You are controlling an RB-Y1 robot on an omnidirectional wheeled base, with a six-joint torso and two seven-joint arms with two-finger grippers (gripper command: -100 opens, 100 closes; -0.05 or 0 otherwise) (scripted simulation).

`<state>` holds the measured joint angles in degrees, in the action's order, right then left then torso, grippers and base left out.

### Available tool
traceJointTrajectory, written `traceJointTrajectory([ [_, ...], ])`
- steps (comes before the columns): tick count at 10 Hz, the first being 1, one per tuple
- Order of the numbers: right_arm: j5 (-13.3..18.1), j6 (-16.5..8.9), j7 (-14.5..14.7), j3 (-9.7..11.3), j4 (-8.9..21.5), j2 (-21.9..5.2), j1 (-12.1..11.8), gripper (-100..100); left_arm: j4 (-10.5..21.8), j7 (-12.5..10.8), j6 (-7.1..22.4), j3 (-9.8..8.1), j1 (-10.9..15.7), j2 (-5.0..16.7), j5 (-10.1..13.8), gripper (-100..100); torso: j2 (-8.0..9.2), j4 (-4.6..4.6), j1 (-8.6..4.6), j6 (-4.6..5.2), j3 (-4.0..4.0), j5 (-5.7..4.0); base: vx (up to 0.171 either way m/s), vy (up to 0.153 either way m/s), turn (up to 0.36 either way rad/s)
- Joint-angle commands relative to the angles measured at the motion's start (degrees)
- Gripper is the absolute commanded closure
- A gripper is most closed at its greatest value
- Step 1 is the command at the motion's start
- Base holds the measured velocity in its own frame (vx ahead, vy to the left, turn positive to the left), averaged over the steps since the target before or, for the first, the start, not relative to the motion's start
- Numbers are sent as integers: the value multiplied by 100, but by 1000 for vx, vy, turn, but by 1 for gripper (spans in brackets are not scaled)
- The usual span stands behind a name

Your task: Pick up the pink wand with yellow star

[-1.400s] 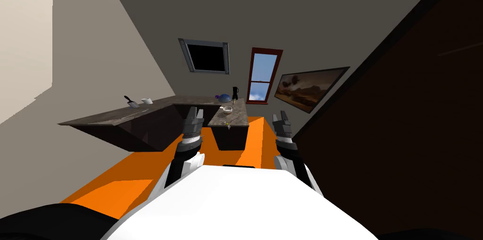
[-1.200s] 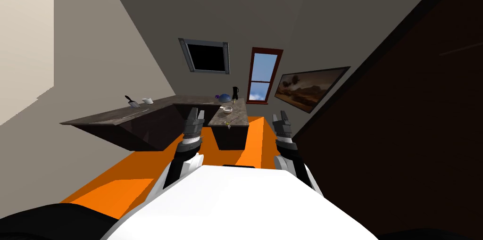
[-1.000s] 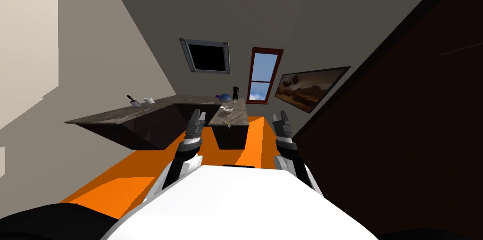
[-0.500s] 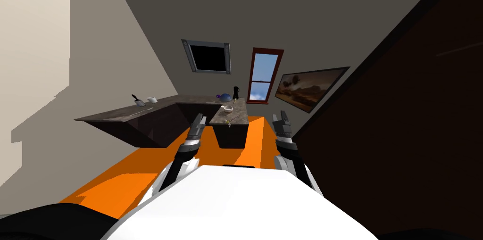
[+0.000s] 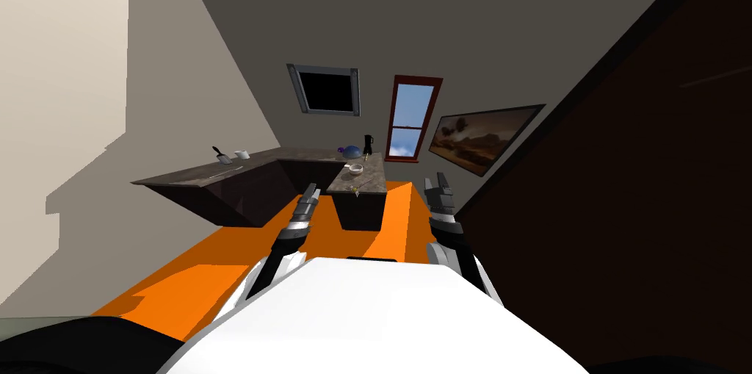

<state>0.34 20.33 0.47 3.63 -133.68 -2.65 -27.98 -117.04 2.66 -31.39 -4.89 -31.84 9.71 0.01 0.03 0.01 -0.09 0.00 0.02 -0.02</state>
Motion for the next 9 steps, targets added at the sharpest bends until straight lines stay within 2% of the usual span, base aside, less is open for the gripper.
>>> traceJointTrajectory([
  [1, 0, 0, 0, 0, 0, 0, 0, 0, 261, -40, -16, -31, 7, 23, 34, -100, 0, 0, 0, 0, 0, 0, 3, -22, 22],
  [5, 0, 0, 0, 0, 0, 0, 0, 0, 1022, -187, 112, -174, 95, 89, 176, -100, -10, -2, -9, 0, -6, -2, 17, -47, 52],
  [9, 0, 0, 0, 0, 0, 0, -1, 0, 1791, -270, 246, -281, 259, 69, 304, -100, -31, -7, -21, 0, -18, -5, 60, -74, 62],
])
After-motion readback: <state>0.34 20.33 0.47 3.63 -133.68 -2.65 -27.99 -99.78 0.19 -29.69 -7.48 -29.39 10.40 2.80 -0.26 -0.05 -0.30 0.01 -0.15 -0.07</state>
